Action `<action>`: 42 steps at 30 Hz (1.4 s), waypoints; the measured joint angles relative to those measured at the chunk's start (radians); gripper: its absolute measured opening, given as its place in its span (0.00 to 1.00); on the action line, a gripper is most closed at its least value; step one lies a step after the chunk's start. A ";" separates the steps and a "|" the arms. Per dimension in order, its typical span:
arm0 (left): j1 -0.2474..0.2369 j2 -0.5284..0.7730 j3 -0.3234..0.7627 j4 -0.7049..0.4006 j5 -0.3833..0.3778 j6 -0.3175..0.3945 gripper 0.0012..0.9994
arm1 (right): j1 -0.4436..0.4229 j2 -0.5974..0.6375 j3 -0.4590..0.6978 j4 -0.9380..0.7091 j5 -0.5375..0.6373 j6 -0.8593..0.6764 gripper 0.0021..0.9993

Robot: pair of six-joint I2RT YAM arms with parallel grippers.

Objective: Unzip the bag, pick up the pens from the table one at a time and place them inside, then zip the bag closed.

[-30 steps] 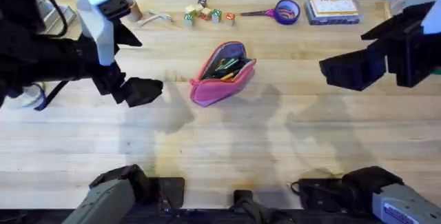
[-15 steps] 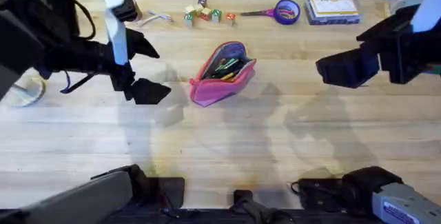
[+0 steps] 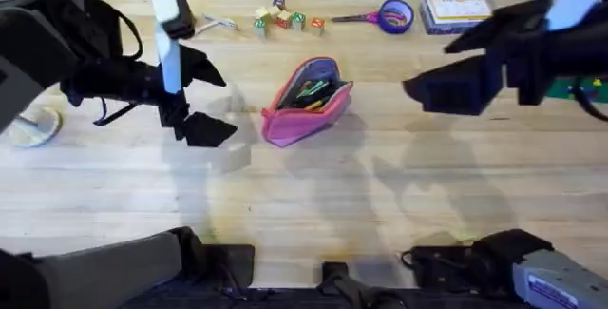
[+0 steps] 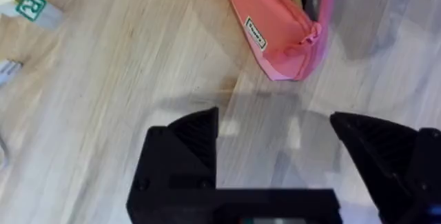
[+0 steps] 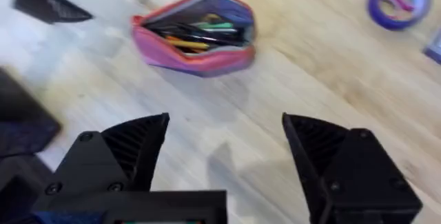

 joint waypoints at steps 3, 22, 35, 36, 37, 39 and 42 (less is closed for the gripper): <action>0.000 0.000 0.000 -0.001 0.010 0.053 0.99 | 0.050 0.028 0.000 0.021 -0.034 0.004 1.00; 0.000 0.198 0.000 0.003 0.112 0.237 0.99 | 0.527 0.251 -0.001 0.321 0.114 0.094 1.00; 0.023 0.258 0.000 0.013 0.134 0.286 0.99 | 0.574 0.528 0.220 0.191 0.128 0.169 1.00; 0.024 0.258 0.000 0.013 0.134 0.288 0.99 | 0.574 0.539 0.228 0.191 0.129 0.169 1.00; 0.025 0.258 0.000 0.013 0.134 0.288 0.99 | 0.575 0.549 0.234 0.192 0.131 0.169 1.00; 0.026 0.258 0.000 0.013 0.134 0.288 0.99 | 0.579 0.566 0.236 0.198 0.135 0.158 1.00; 0.025 0.258 0.000 0.013 0.134 0.289 0.99 | 0.585 0.579 0.236 0.199 0.145 0.069 1.00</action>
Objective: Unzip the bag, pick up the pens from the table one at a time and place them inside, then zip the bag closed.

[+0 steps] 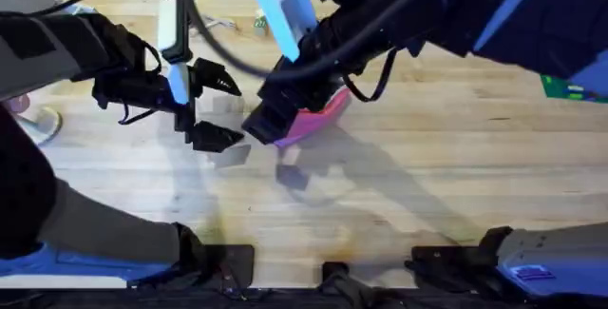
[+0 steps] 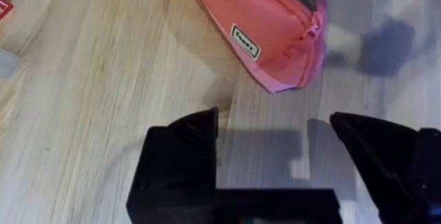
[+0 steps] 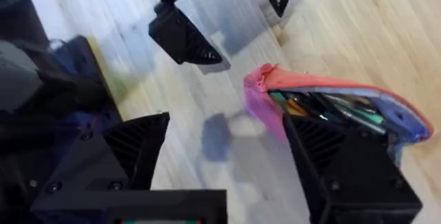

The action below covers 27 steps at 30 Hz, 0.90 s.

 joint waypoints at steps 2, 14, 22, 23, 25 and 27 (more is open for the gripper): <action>0.000 0.000 0.000 0.000 0.000 0.002 0.99 | 0.002 0.000 0.000 0.003 0.014 -0.073 1.00; 0.000 0.000 0.000 0.000 0.003 0.002 0.99 | 0.006 0.001 0.002 0.036 0.040 -0.221 1.00; 0.000 0.000 0.000 0.000 0.003 0.002 0.99 | 0.017 0.072 0.005 0.062 0.043 -0.228 1.00; 0.000 0.000 0.000 0.000 0.003 0.002 0.99 | 0.020 0.081 0.005 0.067 0.043 -0.228 1.00; 0.000 0.000 0.000 0.000 0.003 0.002 0.99 | 0.026 0.097 0.005 0.079 0.043 -0.228 1.00; 0.000 0.000 0.000 0.000 0.003 0.002 0.99 | 0.029 0.113 0.005 0.091 0.043 -0.228 1.00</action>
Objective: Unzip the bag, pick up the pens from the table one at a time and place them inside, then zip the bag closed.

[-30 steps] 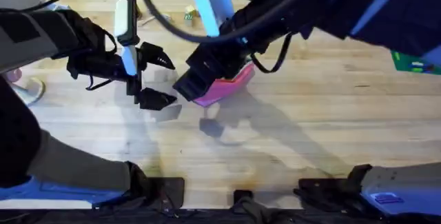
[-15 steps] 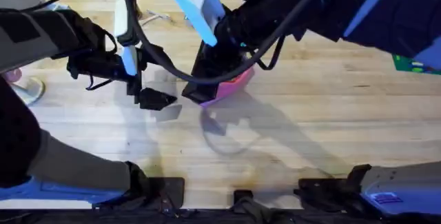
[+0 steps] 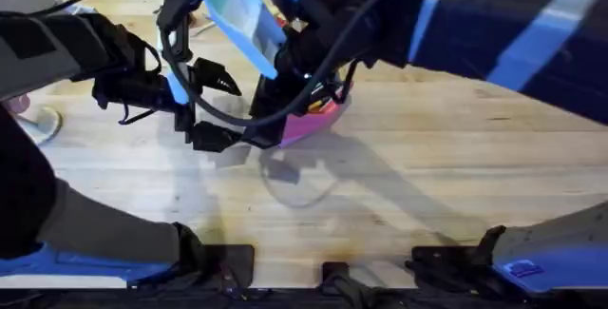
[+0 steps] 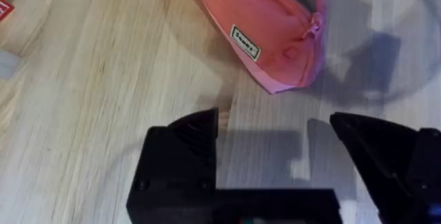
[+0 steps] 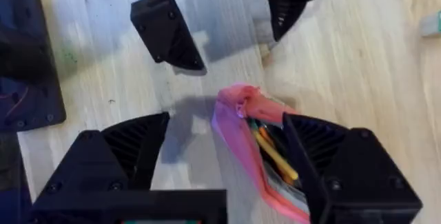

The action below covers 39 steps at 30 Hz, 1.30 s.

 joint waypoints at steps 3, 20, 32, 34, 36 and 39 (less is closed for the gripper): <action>0.000 0.000 0.000 0.000 0.000 0.000 0.99 | 0.001 0.022 0.000 0.022 0.000 0.000 1.00; 0.000 0.000 0.000 0.000 -0.004 0.000 0.99 | 0.001 0.198 0.000 0.120 0.082 -0.004 0.95; 0.001 0.000 0.000 0.000 -0.012 -0.001 0.99 | -0.014 0.198 0.007 0.107 0.107 -0.011 0.64; 0.001 0.000 0.000 0.000 -0.013 -0.001 0.99 | -0.014 0.198 0.008 0.106 0.109 -0.011 0.58; 0.001 0.000 0.000 0.001 -0.015 -0.001 0.99 | -0.014 0.200 0.008 0.104 0.108 -0.012 0.51; 0.001 0.000 0.000 0.001 -0.026 -0.001 0.99 | -0.014 0.204 0.011 0.096 0.108 -0.011 0.44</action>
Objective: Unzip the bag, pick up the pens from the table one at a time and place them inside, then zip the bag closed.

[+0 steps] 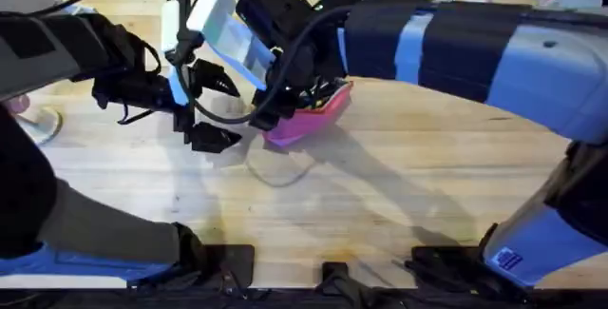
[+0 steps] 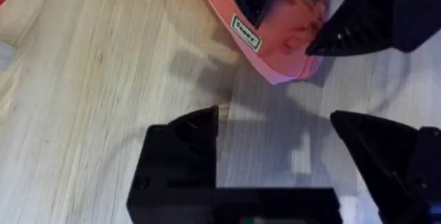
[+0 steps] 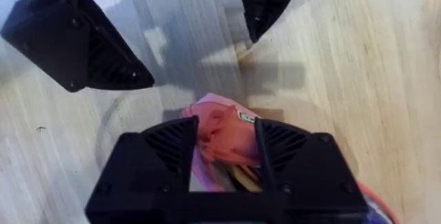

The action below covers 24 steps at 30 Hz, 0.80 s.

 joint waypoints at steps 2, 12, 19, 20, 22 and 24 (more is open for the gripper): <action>0.001 0.000 0.000 -0.001 -0.004 0.000 0.99 | 0.000 0.002 0.002 -0.003 -0.001 0.001 0.39; 0.004 0.000 0.000 0.000 -0.005 -0.011 0.99 | -0.002 0.003 0.003 -0.005 -0.002 0.039 0.46; 0.047 0.000 0.000 -0.001 0.007 0.001 0.99 | -0.006 -0.023 0.002 -0.009 0.005 0.070 0.64; 0.048 0.000 0.000 -0.001 0.007 0.001 0.99 | -0.007 -0.039 0.002 -0.010 0.005 0.072 0.66; 0.048 0.000 0.000 0.002 0.008 0.001 0.99 | -0.009 -0.073 0.002 -0.009 0.005 0.076 0.70; 0.048 0.000 0.000 0.016 0.008 0.002 0.99 | -0.009 -0.105 0.002 -0.008 0.006 0.077 0.73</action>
